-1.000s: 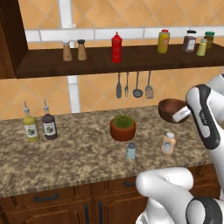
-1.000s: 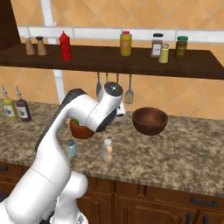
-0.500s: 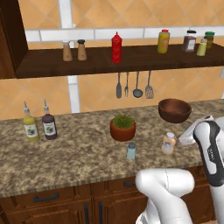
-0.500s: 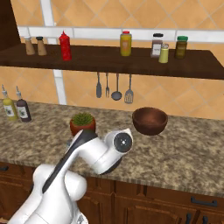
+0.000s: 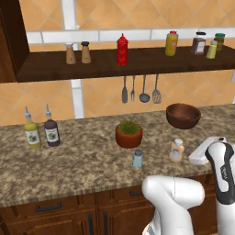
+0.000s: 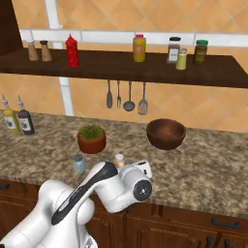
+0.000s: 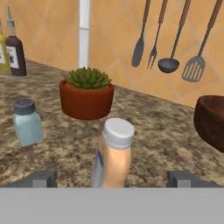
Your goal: Put the shaker and condiment bottle from the counter next to their counterparts in the cabinet.
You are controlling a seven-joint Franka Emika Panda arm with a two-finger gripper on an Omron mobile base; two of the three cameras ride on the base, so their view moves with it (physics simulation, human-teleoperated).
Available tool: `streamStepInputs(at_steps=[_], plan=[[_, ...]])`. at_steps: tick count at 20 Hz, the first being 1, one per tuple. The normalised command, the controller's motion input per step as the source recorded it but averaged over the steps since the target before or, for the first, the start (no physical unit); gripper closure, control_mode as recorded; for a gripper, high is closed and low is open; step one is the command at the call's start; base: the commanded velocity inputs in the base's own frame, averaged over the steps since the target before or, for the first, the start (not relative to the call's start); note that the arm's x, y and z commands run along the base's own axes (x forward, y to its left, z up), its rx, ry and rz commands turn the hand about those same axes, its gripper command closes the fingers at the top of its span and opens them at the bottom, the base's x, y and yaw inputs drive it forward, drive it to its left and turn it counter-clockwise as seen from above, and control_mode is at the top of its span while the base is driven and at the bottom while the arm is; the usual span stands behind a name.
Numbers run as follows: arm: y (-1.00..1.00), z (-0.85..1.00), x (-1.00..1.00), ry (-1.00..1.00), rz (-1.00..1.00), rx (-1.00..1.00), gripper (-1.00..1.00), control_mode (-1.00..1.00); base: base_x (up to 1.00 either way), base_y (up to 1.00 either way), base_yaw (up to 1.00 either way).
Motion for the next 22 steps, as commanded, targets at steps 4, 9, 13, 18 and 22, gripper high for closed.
streamStepInputs(at_steps=[4, 9, 13, 18, 22], plan=[[0.00, -0.07, 0.01, -0.02, 0.00, 0.03, -1.00, -1.00, 0.00, 0.00, 0.00], [0.00, -0.08, 0.07, 0.00, 0.00, 0.00, -1.00, -1.00, 0.00, 0.00, 0.00], [0.00, -0.29, 0.10, 0.00, 0.00, 0.01, -1.00, -1.00, 0.00, 0.00, 0.00], [0.00, -0.24, 0.22, 0.00, 0.00, 0.02, -1.00, -1.00, 0.00, 0.00, 0.00], [0.00, -0.12, 0.30, 0.00, 0.00, 0.05, -1.00, -1.00, 0.00, 0.00, 0.00]])
